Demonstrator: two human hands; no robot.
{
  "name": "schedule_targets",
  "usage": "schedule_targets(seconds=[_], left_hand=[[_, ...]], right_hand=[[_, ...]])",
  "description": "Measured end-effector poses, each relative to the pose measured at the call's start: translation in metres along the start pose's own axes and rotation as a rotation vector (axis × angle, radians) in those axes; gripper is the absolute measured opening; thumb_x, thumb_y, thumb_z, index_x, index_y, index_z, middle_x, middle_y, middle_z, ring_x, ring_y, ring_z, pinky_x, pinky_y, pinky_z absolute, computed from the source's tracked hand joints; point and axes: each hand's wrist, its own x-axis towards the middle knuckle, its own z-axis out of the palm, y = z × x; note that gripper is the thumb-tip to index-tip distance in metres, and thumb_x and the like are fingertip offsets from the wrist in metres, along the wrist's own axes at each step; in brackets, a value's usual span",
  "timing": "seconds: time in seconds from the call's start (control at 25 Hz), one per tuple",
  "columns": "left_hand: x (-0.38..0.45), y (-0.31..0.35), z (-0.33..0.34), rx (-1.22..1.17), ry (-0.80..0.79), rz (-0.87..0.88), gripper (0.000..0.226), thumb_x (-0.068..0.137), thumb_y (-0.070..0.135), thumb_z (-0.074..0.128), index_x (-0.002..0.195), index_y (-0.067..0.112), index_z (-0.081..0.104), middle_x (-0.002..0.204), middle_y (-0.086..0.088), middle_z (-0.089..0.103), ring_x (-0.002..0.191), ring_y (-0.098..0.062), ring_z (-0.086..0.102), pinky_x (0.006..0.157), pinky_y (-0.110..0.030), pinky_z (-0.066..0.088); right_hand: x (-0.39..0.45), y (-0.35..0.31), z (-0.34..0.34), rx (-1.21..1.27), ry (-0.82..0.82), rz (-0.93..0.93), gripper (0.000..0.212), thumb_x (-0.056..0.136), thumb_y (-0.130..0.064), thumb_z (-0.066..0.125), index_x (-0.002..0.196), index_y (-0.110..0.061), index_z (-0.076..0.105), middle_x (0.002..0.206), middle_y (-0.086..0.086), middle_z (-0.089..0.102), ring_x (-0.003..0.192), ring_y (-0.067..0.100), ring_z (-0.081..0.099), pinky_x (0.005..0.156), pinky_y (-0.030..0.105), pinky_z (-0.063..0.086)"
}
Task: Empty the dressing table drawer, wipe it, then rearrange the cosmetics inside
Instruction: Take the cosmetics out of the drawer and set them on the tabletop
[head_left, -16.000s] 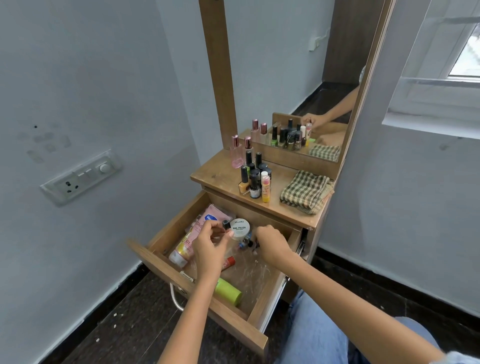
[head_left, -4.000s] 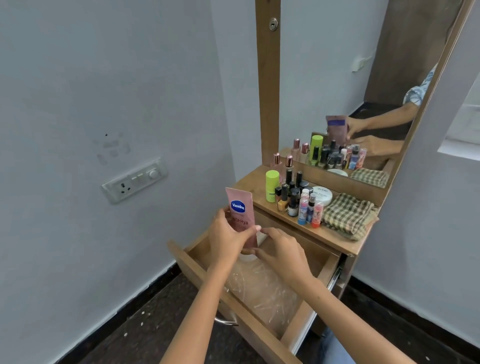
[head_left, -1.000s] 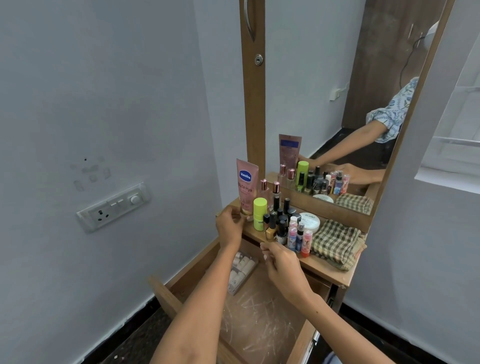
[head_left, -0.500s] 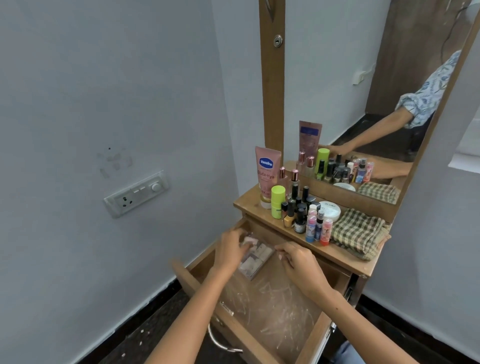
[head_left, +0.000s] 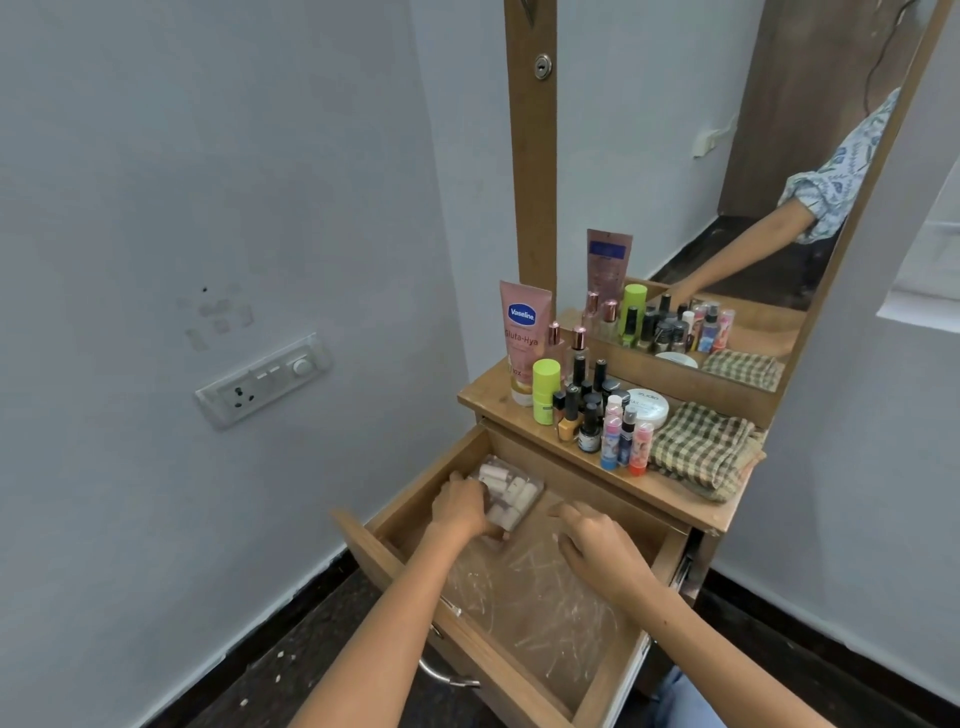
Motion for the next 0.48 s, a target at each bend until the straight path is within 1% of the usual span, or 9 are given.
schedule_targets(seconds=[0.08,0.16,0.24,0.32,0.4,0.48], left_hand=[[-0.003,0.002,0.001,-0.047,-0.026,-0.017,0.077,0.064,0.047,0.082,0.127,0.015,0.051,0.127,-0.012,0.042,0.112,-0.030,0.048,0.090,-0.037,0.046],[-0.006,0.006,0.004,-0.044,-0.036,-0.044,0.082,0.063,0.047,0.082,0.130,0.018,0.045,0.128,-0.014,0.041,0.115,-0.031,0.047,0.093,-0.038,0.045],[-0.009,0.009,0.005,-0.026,0.011,-0.074,0.093,0.059,0.047,0.084,0.134,0.017,0.037,0.128,-0.015,0.042,0.117,-0.032,0.045,0.097,-0.040,0.043],[-0.010,0.010,0.003,-0.120,0.044,-0.113,0.105,0.053,0.047,0.086,0.136,0.014,0.031,0.128,-0.015,0.041,0.119,-0.033,0.044,0.098,-0.043,0.042],[-0.012,0.011,-0.004,-0.226,0.068,-0.109,0.103,0.048,0.050,0.087,0.128,0.010,0.036,0.124,-0.013,0.043,0.115,-0.030,0.047,0.095,-0.040,0.046],[-0.017,0.009,-0.014,-0.258,0.098,-0.062,0.091,0.044,0.055,0.084,0.116,0.010,0.049,0.115,-0.007,0.052,0.105,-0.023,0.053,0.088,-0.033,0.050]], right_hand=[[-0.002,0.000,0.003,-0.006,-0.014,-0.011,0.033,0.094,-0.018,0.048,0.126,-0.014,0.053,0.124,0.001,0.056,0.102,0.017,0.060,0.078,0.025,0.049],[-0.002,0.001,0.004,-0.009,-0.016,-0.009,0.033,0.094,-0.020,0.048,0.126,-0.014,0.053,0.124,0.001,0.056,0.102,0.017,0.060,0.078,0.026,0.049],[-0.002,0.003,0.006,-0.018,-0.023,-0.003,0.033,0.093,-0.020,0.048,0.125,-0.015,0.054,0.124,0.001,0.056,0.103,0.018,0.060,0.079,0.027,0.049],[-0.002,0.003,0.009,-0.041,-0.035,-0.010,0.032,0.093,-0.021,0.047,0.123,-0.016,0.056,0.124,0.000,0.056,0.105,0.016,0.059,0.081,0.026,0.049],[-0.003,0.004,0.010,-0.083,-0.045,-0.023,0.029,0.094,-0.024,0.045,0.119,-0.017,0.056,0.122,0.000,0.057,0.103,0.016,0.059,0.080,0.026,0.049],[-0.003,0.003,0.008,-0.078,-0.006,-0.032,0.028,0.094,-0.023,0.045,0.119,-0.017,0.056,0.122,0.000,0.056,0.103,0.016,0.059,0.078,0.027,0.050]])
